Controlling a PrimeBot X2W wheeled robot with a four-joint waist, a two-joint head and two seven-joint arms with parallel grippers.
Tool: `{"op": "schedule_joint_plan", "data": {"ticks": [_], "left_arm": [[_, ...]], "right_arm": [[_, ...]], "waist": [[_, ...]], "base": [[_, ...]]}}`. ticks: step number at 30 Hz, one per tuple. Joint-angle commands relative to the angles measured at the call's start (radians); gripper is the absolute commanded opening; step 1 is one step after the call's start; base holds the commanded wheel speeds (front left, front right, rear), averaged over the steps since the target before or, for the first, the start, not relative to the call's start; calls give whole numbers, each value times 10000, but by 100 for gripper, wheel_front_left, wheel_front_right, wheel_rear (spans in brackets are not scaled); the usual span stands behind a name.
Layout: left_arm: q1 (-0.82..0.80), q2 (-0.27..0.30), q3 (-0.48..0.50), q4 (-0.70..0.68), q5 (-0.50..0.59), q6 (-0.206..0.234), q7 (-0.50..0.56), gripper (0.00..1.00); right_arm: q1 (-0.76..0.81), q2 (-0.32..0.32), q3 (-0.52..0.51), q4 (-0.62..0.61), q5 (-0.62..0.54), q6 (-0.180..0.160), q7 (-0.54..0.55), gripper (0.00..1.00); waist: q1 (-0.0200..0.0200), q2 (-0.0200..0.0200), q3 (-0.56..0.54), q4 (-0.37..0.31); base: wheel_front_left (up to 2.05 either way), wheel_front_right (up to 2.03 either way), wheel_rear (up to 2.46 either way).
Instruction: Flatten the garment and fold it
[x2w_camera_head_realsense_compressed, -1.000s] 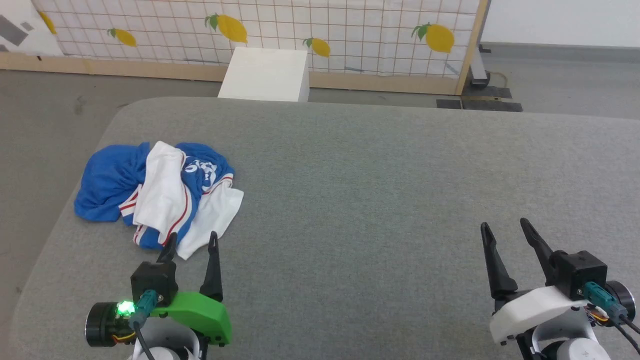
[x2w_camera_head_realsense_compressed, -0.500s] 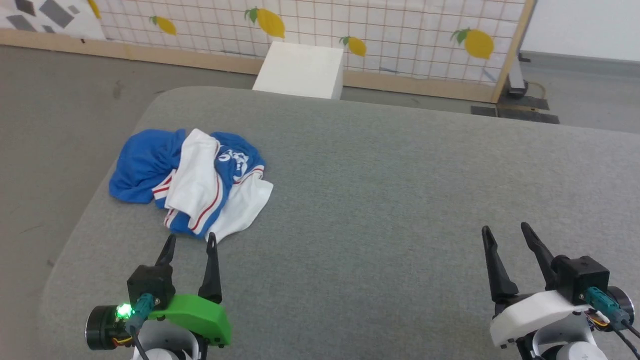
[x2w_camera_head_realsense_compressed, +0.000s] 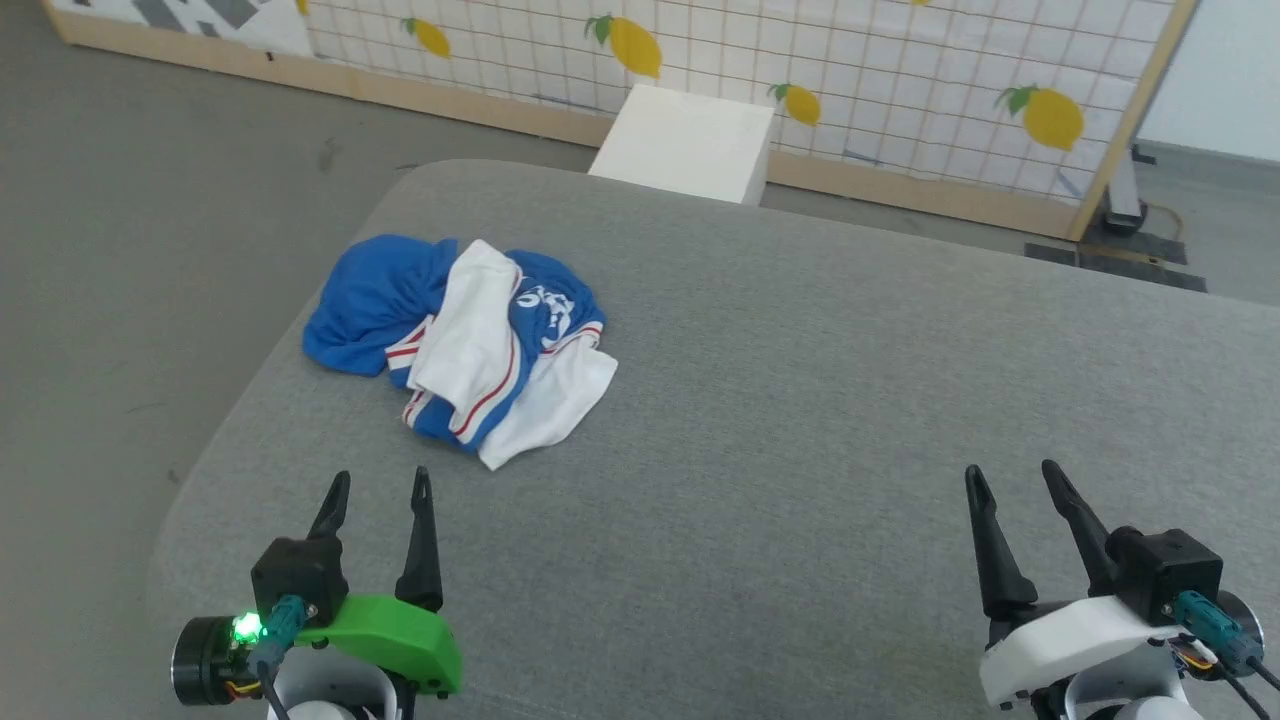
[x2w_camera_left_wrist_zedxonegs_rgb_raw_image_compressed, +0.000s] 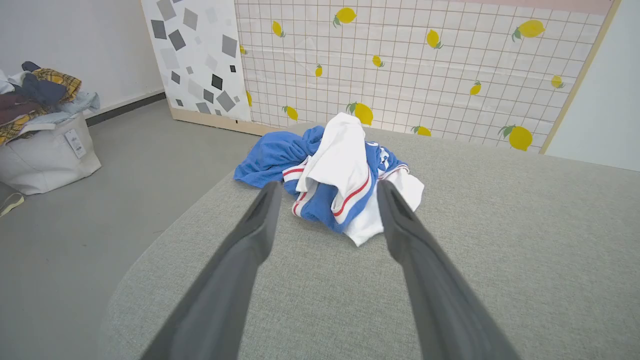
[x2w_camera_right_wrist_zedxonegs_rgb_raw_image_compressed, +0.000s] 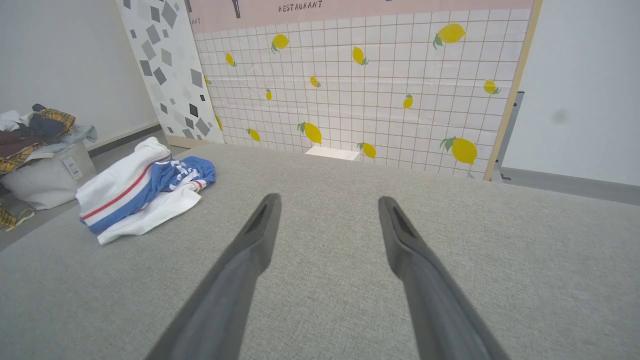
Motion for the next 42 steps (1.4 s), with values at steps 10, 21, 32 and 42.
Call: {"op": "schedule_joint_plan", "data": {"ticks": [10, 21, 32, 42], "left_arm": [[224, -33, 13, 169, -184, -36, -297, 100], [354, -11, 9, 254, -89, -11, -525, 100], [458, 4, -32, 461, -129, -90, -788, 100], [516, 4, -8, 630, -221, -81, -1039, 100]], "right_arm": [[172, 6, 36, 272, 261, -9, -293, 100], [289, 7, 78, 523, 520, -10, -520, 100], [424, 8, 95, 778, 770, -12, -782, 100], [451, 10, 44, 1069, 934, -13, -1031, 100]], "waist": [[0, -1, 3, 732], [0, -1, -93, 1214], [0, -1, -146, 1746], [0, -1, -113, 2183]], "base": [[0, 0, 0], [0, 0, 0], [0, 0, 0], [0, 0, 0]]}}
